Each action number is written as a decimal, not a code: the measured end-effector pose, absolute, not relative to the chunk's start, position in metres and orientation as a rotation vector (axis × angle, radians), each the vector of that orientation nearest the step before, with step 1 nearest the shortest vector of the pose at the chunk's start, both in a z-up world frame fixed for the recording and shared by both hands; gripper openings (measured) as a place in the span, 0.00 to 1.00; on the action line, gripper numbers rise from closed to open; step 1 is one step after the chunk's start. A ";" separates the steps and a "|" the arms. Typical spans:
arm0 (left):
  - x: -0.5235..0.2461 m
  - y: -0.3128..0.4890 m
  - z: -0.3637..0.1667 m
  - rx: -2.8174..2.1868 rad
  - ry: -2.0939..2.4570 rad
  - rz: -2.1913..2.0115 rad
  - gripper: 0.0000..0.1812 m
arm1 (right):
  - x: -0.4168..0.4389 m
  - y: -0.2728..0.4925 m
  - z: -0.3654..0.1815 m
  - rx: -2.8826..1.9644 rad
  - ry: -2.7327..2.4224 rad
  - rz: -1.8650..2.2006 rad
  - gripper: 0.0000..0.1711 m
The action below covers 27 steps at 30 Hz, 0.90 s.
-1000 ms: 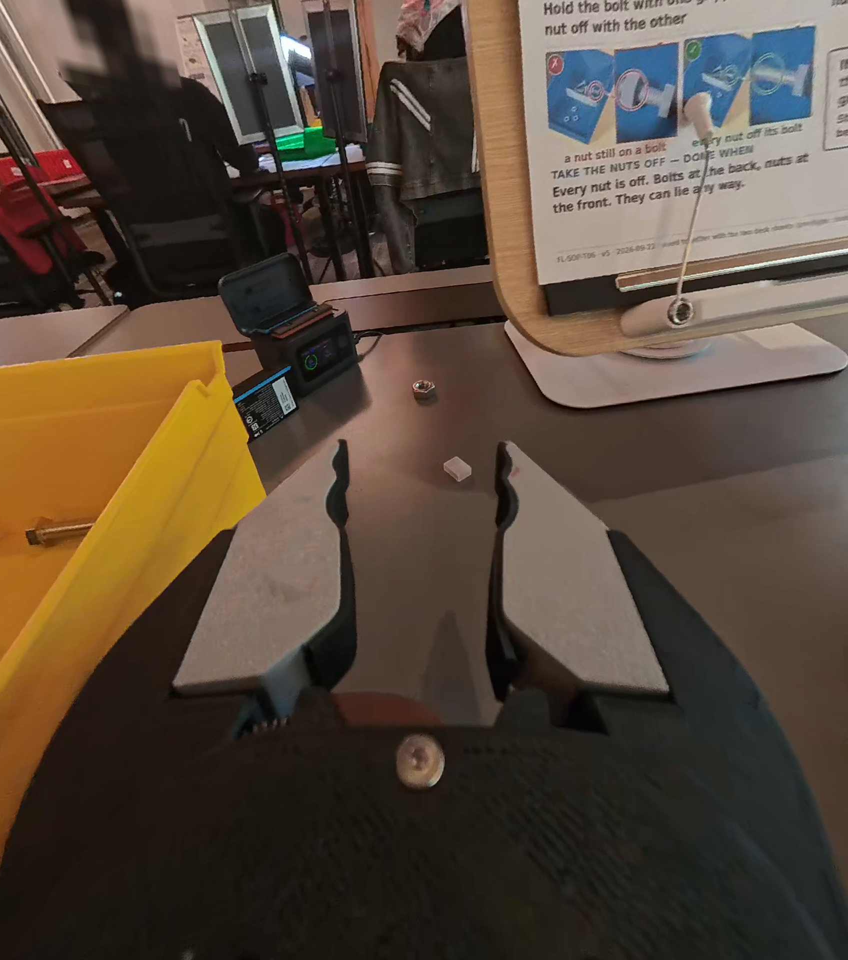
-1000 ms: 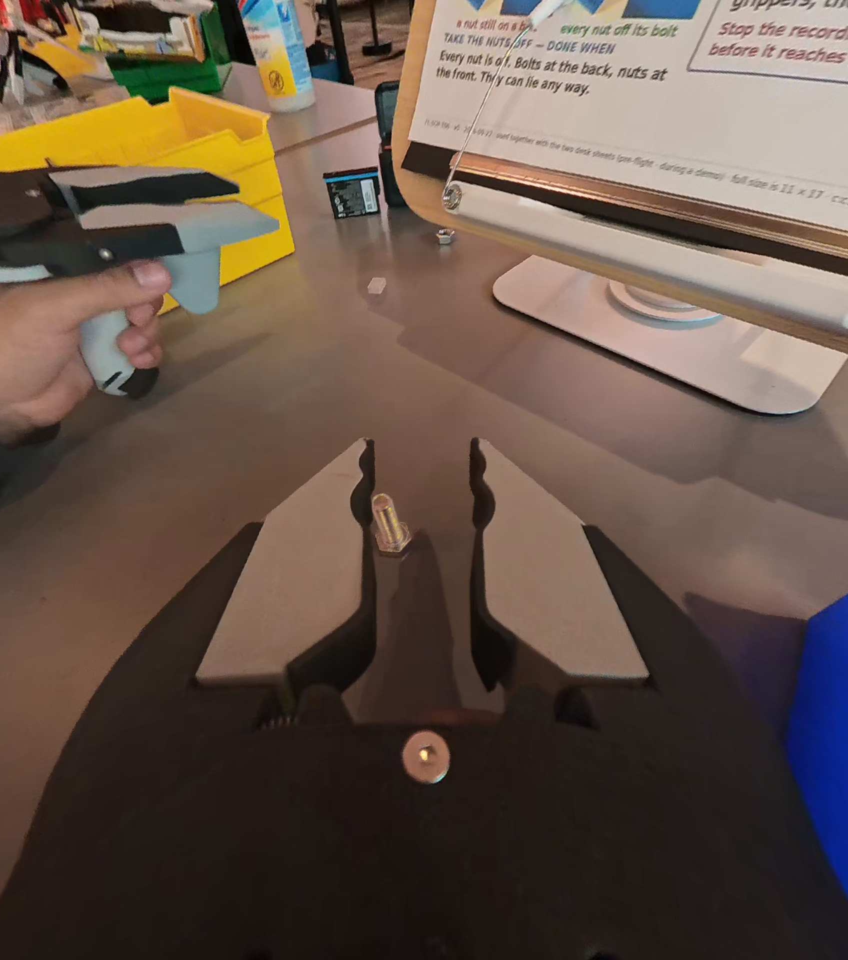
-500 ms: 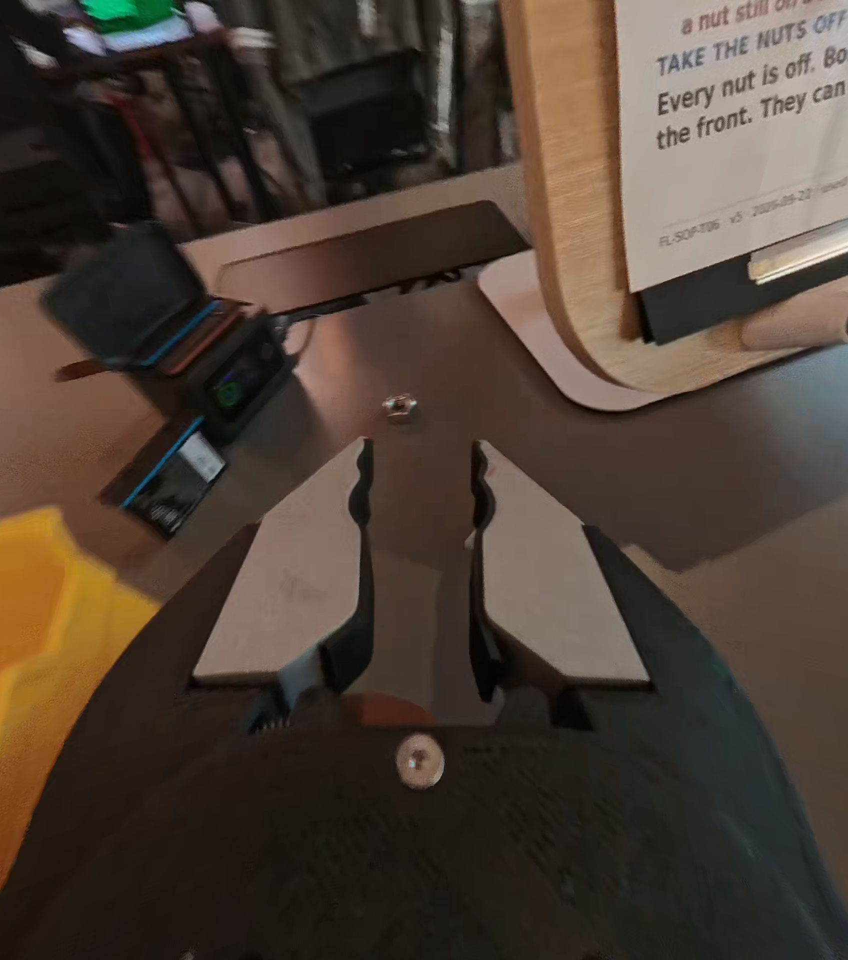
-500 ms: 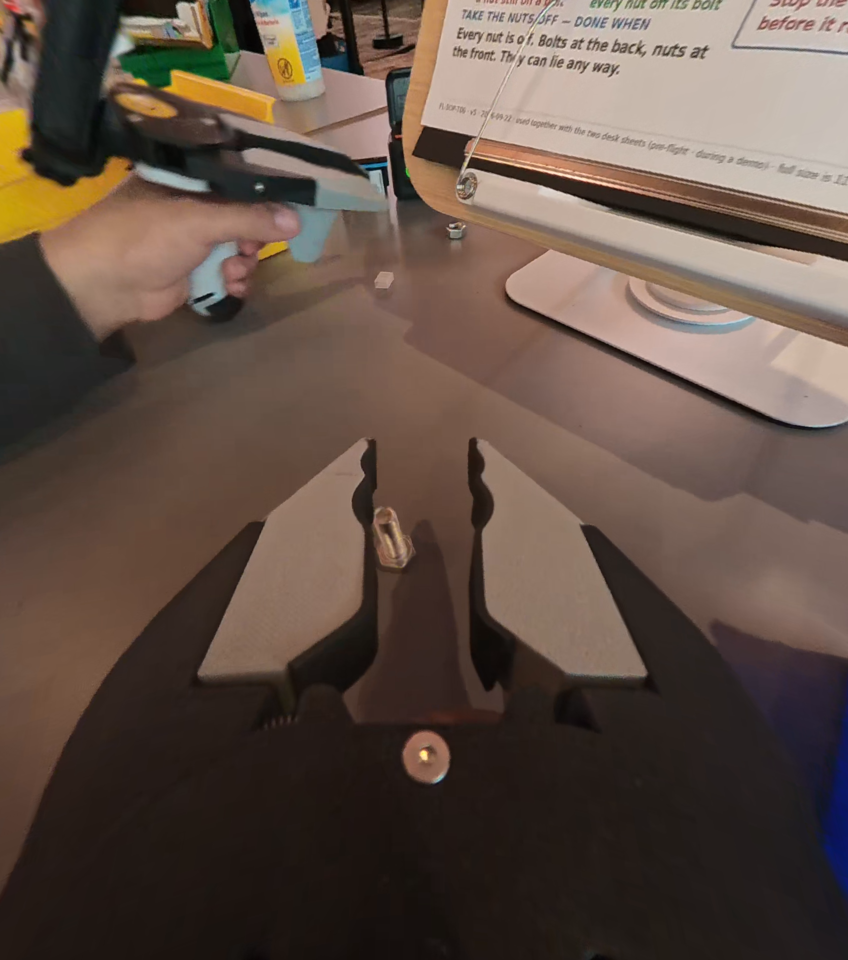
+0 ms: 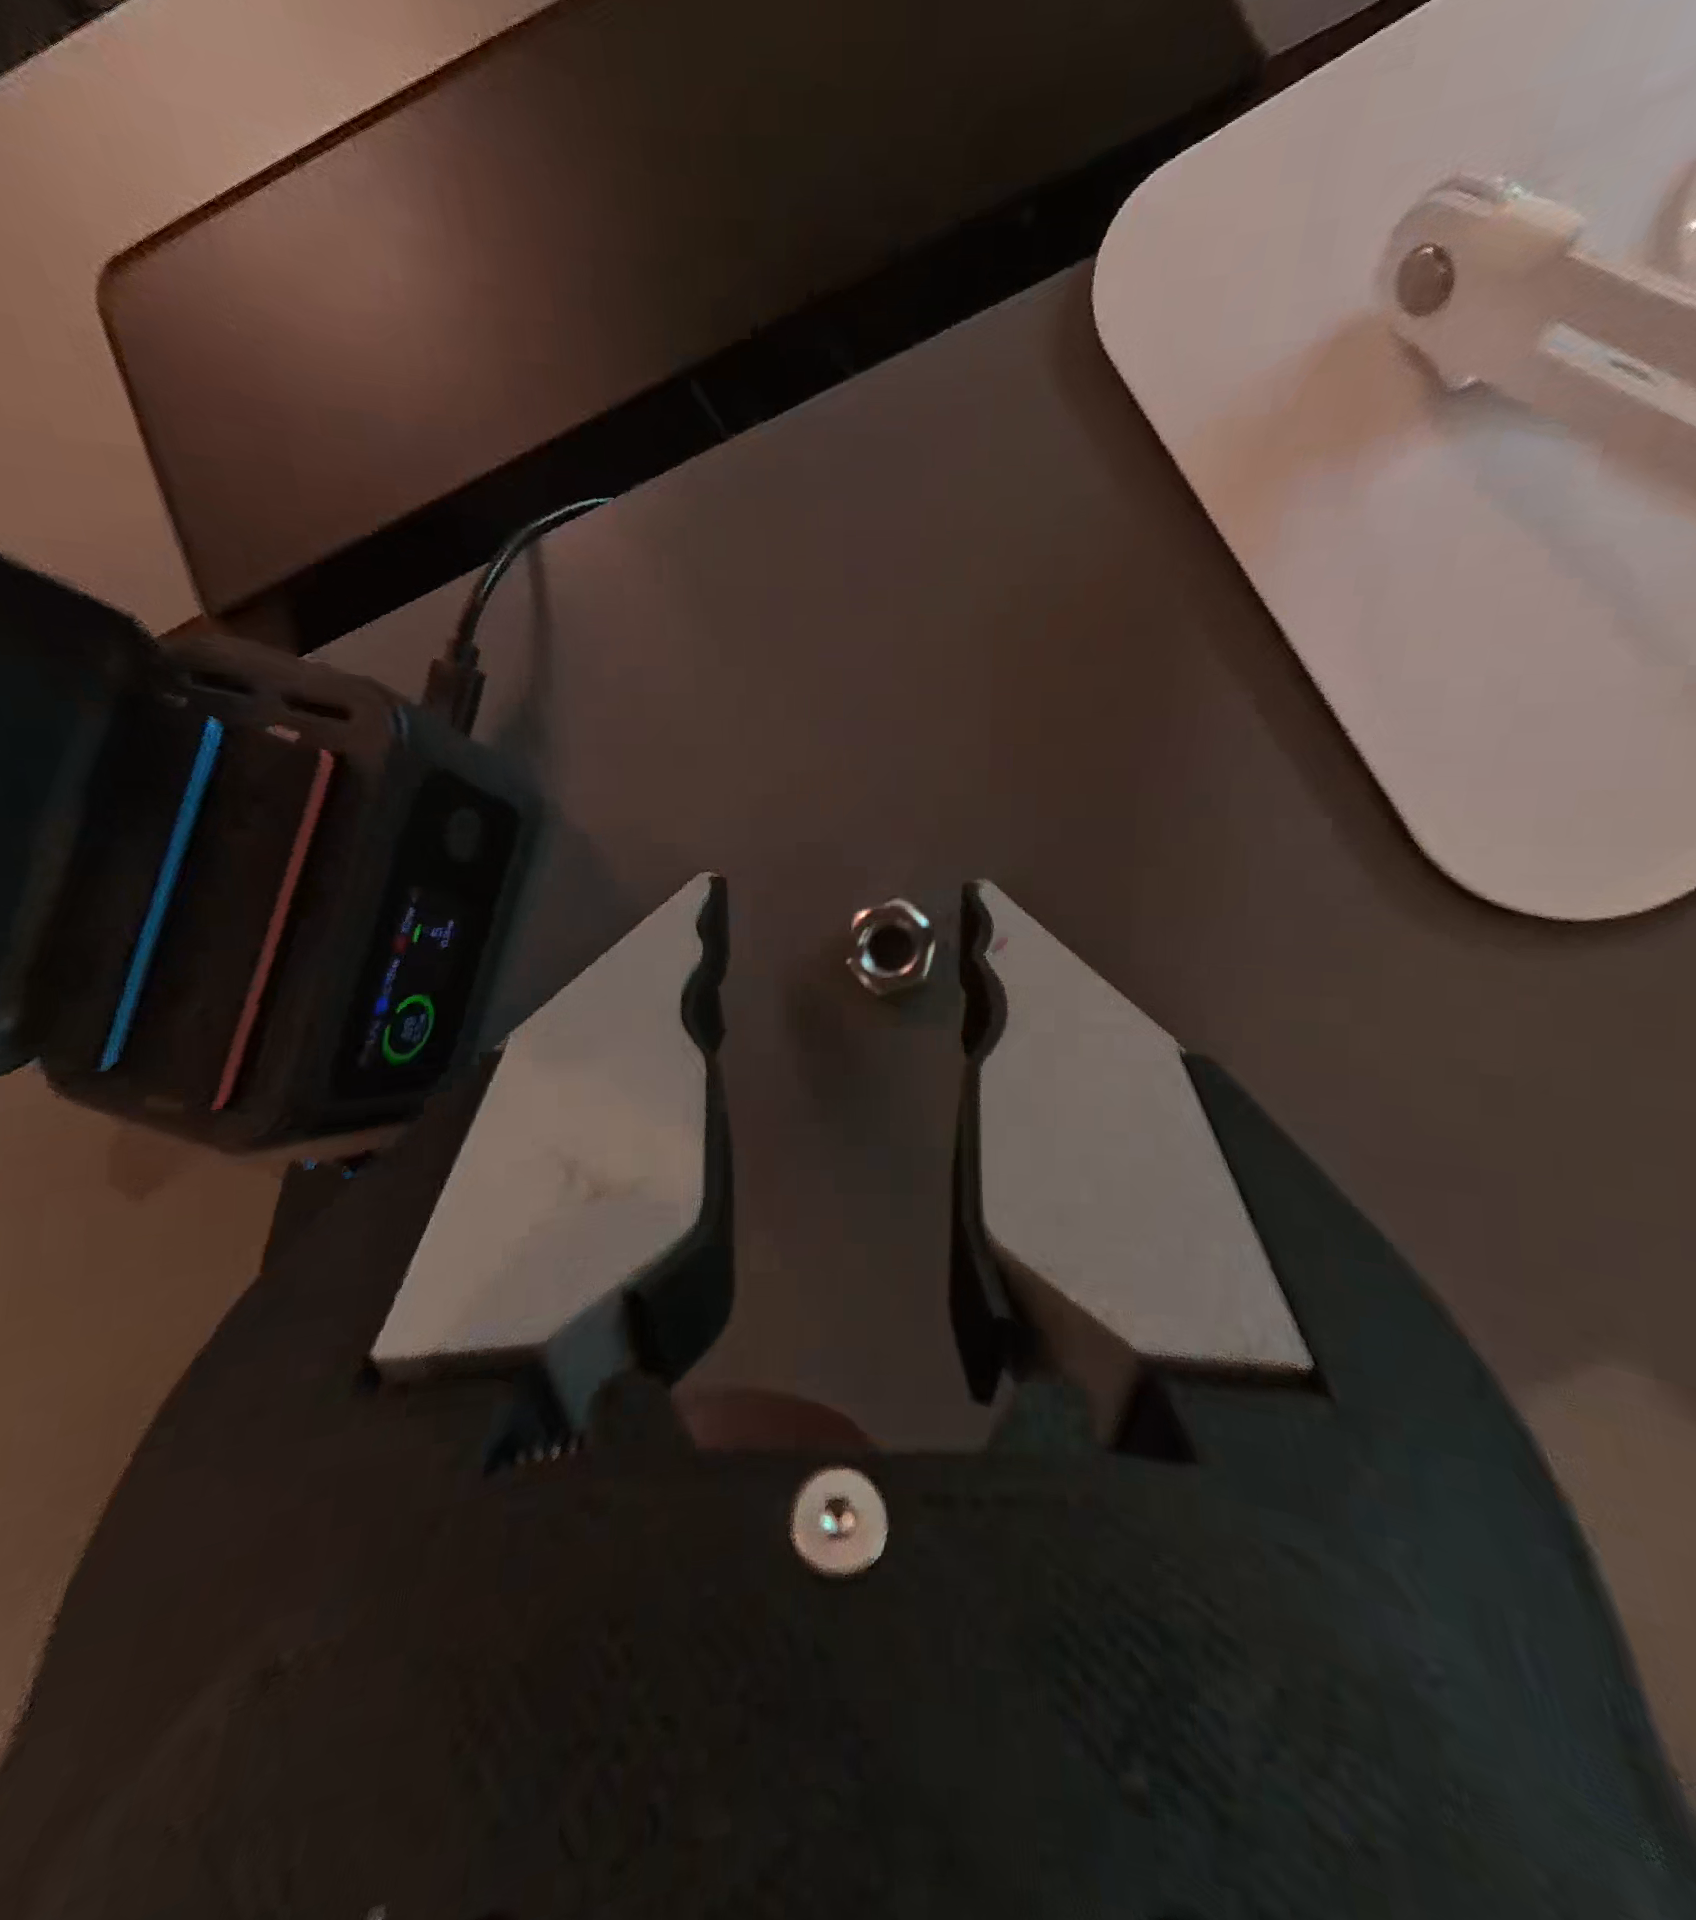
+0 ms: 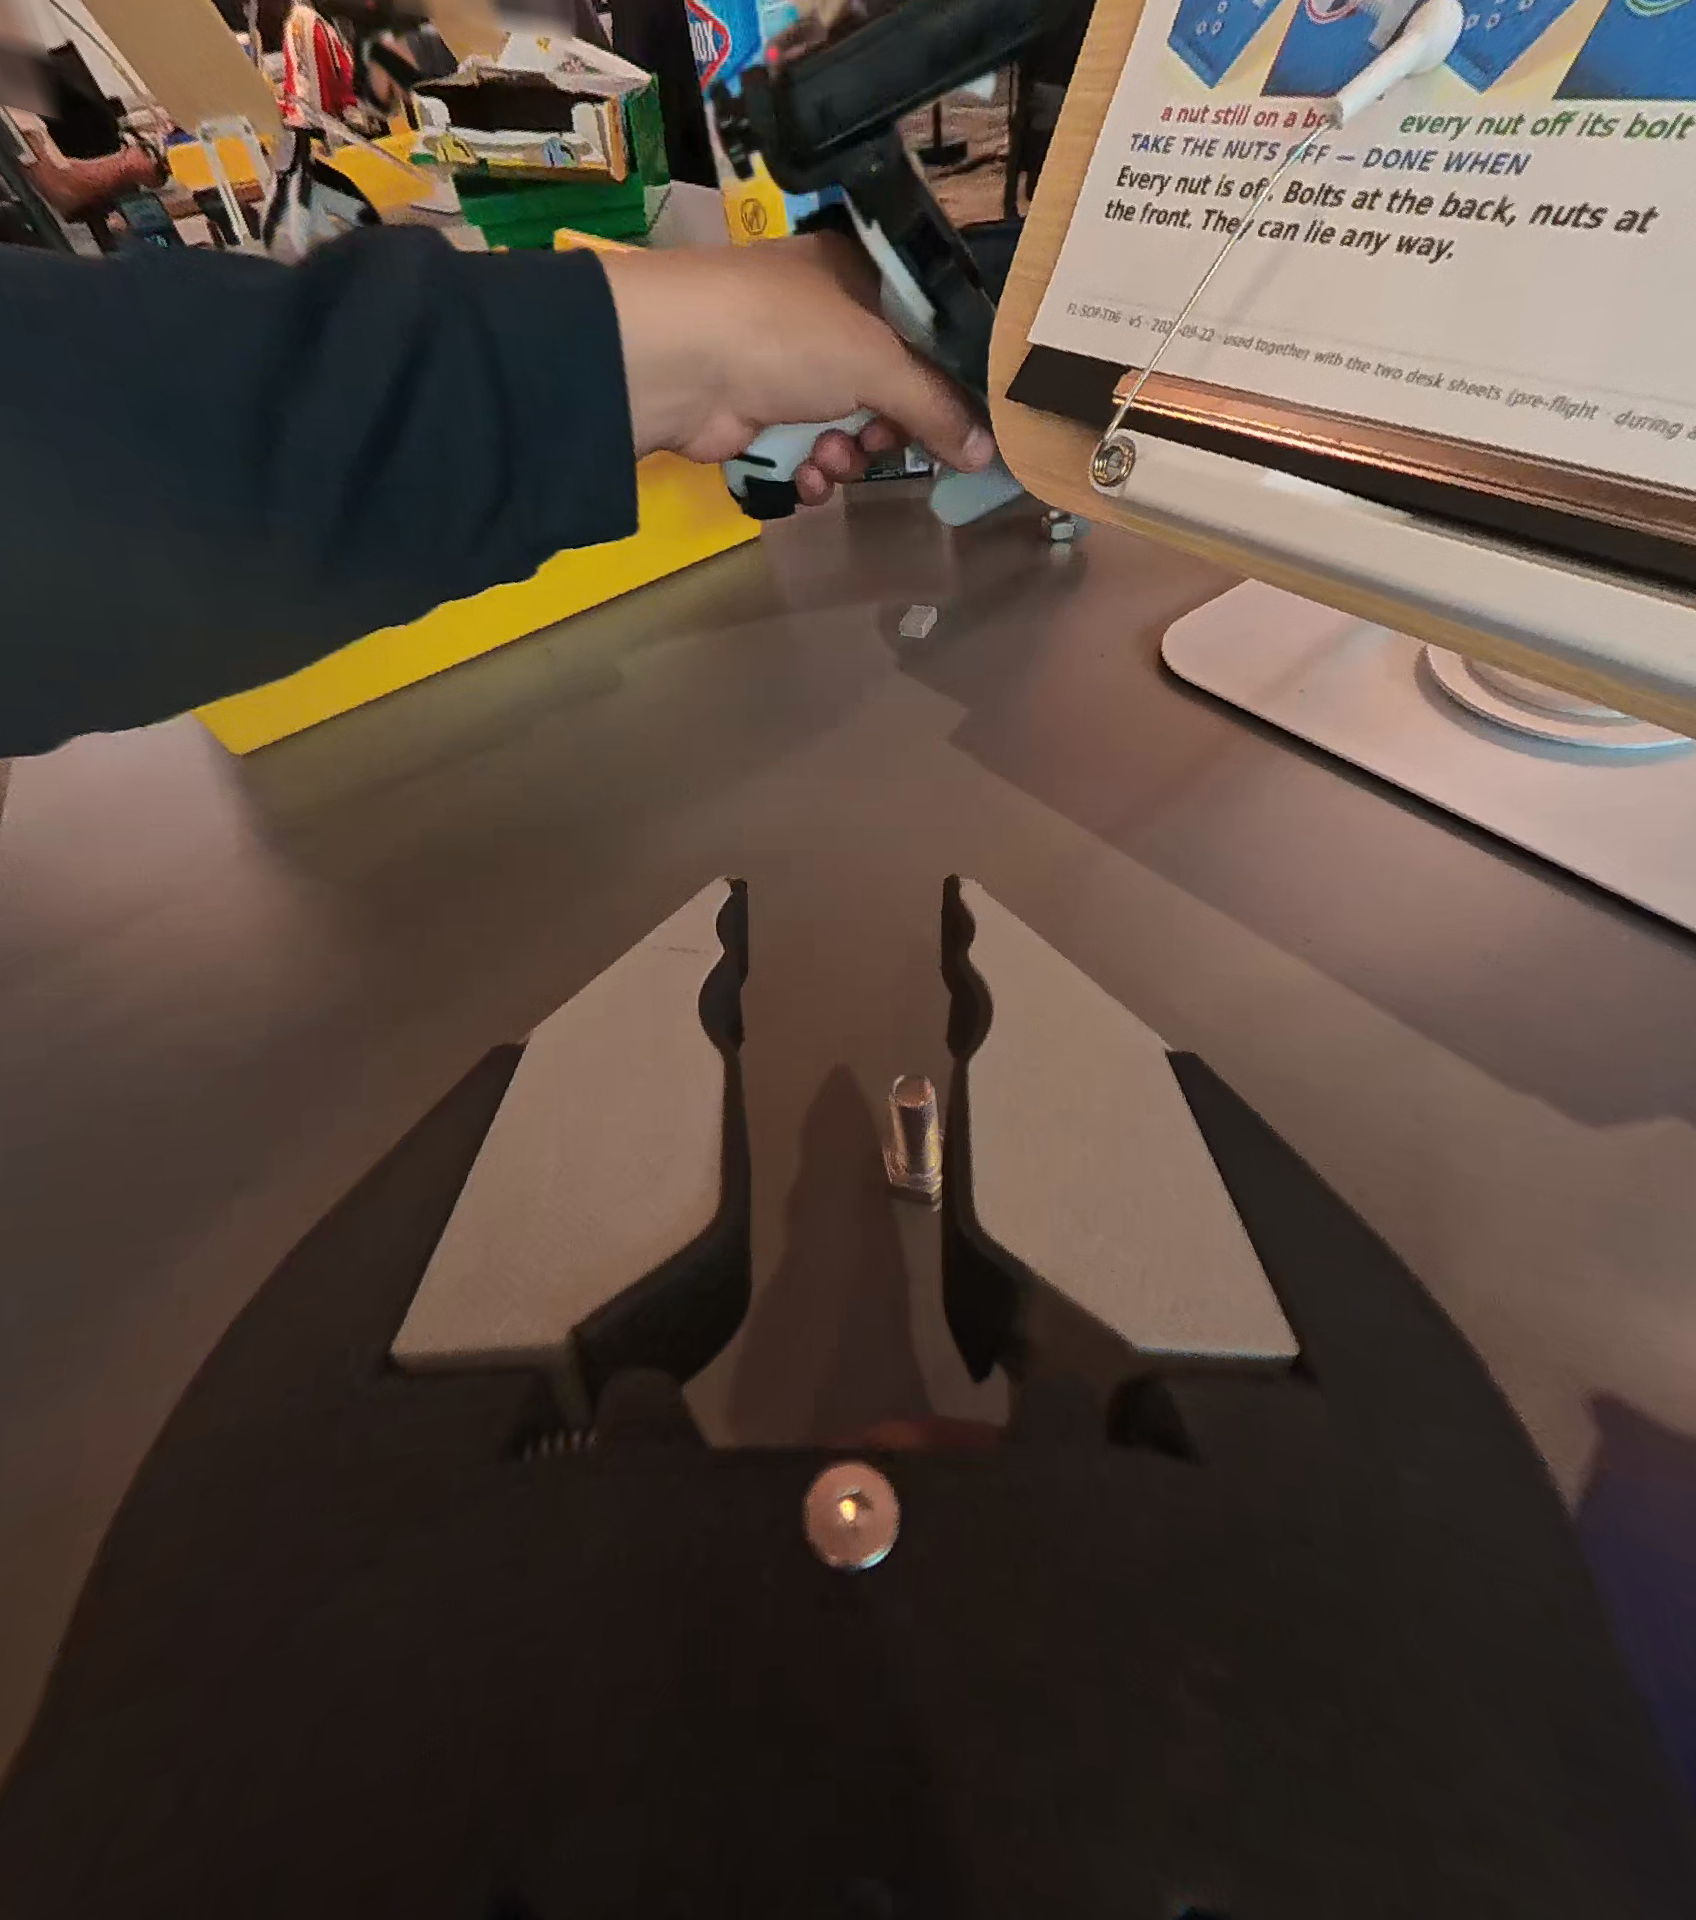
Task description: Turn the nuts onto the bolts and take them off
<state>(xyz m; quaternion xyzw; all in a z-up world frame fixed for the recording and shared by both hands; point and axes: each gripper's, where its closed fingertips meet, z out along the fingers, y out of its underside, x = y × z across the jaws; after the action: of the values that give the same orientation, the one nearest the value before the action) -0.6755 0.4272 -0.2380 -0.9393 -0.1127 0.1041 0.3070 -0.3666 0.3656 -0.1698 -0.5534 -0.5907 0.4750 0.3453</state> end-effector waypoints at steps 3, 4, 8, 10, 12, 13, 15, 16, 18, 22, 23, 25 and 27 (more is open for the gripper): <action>-0.675 0.431 -0.242 -2.490 -0.262 0.284 0.20 | -0.365 0.365 -0.166 -1.431 -1.523 1.255 0.20; -0.676 0.430 -0.242 -2.488 -0.269 0.290 0.21 | -0.365 0.364 -0.165 -1.432 -1.521 1.264 0.20; -0.673 0.426 -0.242 -2.513 -0.281 0.266 0.20 | -0.364 0.362 -0.162 -1.425 -1.520 1.278 0.20; -0.674 0.422 -0.242 -2.529 -0.262 0.290 0.20 | -0.364 0.361 -0.162 -1.421 -1.524 1.270 0.19; -0.673 0.421 -0.242 -2.535 -0.251 0.287 0.19 | -0.364 0.360 -0.162 -1.417 -1.527 1.263 0.19; -0.672 0.421 -0.242 -2.529 -0.247 0.283 0.18 | -0.364 0.360 -0.162 -1.414 -1.527 1.262 0.19; -0.669 0.424 -0.243 -2.509 -0.233 0.259 0.13 | -0.364 0.360 -0.161 -1.413 -1.527 1.262 0.19; -0.667 0.426 -0.243 -2.497 -0.219 0.245 0.10 | -0.364 0.360 -0.161 -1.412 -1.526 1.263 0.19; -0.665 0.428 -0.243 -2.470 -0.218 0.244 0.09 | -0.363 0.360 -0.160 -1.411 -1.525 1.262 0.19; -0.662 0.421 -0.243 -2.473 -0.268 0.223 0.09 | -0.363 0.361 -0.159 -1.415 -1.514 1.278 0.19; -0.661 0.417 -0.243 -2.490 -0.271 0.224 0.08 | -0.363 0.361 -0.158 -1.416 -1.513 1.281 0.19; -0.655 0.408 -0.241 -2.514 -0.260 0.227 0.08 | -0.362 0.361 -0.157 -1.411 -1.510 1.278 0.18; -0.648 0.400 -0.233 -2.519 -0.241 0.242 0.08 | -0.362 0.362 -0.156 -1.404 -1.506 1.265 0.18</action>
<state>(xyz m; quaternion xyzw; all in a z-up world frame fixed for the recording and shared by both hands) -0.6476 0.3995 -0.2327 -0.9467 -0.0907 0.0911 0.2955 -0.3618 0.3624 -0.1561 -0.5433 -0.5825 0.4896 0.3546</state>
